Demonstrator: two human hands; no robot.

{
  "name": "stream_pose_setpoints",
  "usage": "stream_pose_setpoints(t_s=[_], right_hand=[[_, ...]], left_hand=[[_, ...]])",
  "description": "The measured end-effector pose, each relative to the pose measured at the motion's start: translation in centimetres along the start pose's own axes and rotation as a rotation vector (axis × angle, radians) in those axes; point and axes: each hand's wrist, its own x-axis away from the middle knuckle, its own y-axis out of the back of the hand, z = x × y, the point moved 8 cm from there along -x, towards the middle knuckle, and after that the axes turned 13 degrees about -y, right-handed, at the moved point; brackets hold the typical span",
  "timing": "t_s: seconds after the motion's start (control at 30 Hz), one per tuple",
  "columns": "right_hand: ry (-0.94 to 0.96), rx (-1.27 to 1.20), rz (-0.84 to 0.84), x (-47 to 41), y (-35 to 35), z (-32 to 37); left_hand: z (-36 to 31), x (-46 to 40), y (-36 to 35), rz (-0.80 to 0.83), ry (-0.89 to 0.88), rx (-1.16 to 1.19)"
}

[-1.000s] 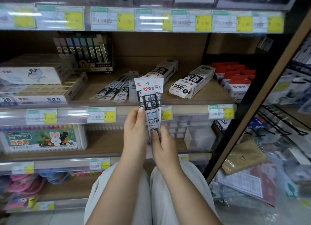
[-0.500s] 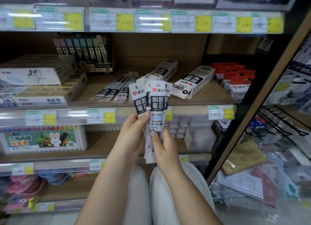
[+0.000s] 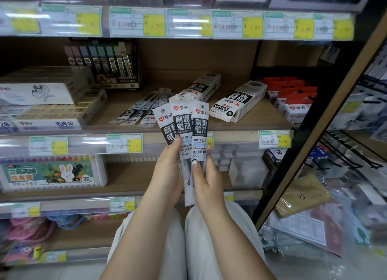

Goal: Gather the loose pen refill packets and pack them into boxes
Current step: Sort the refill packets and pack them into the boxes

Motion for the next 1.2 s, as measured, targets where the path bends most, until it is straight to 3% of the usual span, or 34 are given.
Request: stream_pose_setpoints(t_s=[0.3, 1.2], right_hand=[[0.061, 0.076, -0.032, 0.1, -0.3, 0.1], [0.073, -0.037, -0.035, 0.1, 0.2, 0.5]], left_hand=[[-0.1, -0.3, 0.1, 0.005, -0.048, -0.085], [-1.1, -0.3, 0.0, -0.091, -0.132, -0.053]])
